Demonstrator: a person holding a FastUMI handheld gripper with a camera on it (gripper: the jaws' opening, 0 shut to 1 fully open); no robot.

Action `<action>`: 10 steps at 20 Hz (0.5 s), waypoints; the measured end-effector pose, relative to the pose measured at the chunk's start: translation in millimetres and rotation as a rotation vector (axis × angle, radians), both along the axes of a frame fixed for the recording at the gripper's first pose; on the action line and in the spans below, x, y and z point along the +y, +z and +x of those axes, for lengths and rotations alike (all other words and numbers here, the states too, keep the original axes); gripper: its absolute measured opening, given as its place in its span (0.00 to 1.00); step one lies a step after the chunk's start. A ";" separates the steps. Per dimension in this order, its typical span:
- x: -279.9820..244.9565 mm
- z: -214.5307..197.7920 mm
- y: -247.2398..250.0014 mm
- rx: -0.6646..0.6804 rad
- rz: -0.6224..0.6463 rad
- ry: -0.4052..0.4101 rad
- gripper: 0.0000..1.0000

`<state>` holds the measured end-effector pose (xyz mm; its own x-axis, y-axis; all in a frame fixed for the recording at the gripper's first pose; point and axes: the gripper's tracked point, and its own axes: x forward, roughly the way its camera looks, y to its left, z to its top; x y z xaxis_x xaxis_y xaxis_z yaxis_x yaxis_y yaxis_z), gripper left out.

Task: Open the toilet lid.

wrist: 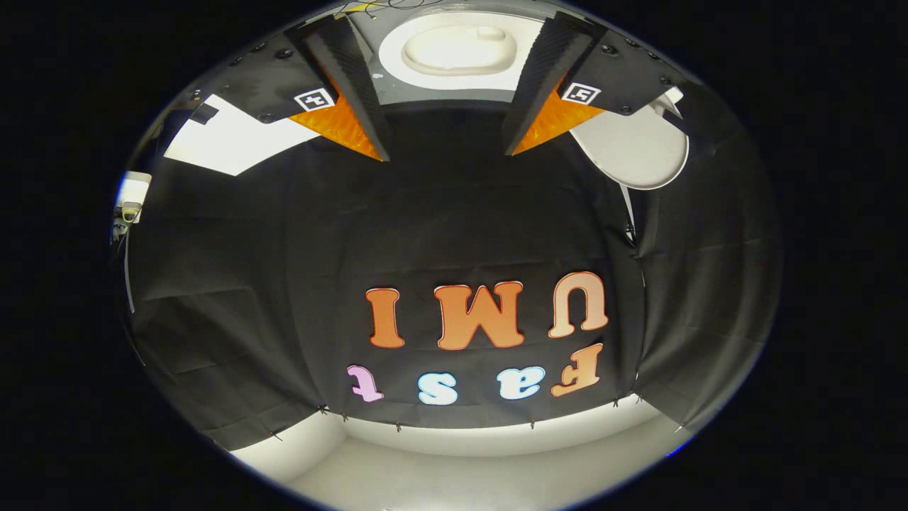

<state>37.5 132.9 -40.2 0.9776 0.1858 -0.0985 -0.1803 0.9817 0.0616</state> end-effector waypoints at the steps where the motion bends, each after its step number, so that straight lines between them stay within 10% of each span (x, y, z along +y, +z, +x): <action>1: 0.7 -0.4 0.1 0.001 0.000 0.000 1.00; 10: -1.8 -3.0 -0.6 0.006 -0.001 -0.009 1.00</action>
<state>34.5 131.1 -40.8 0.9786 0.1771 -0.1046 -0.1713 0.9833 0.0615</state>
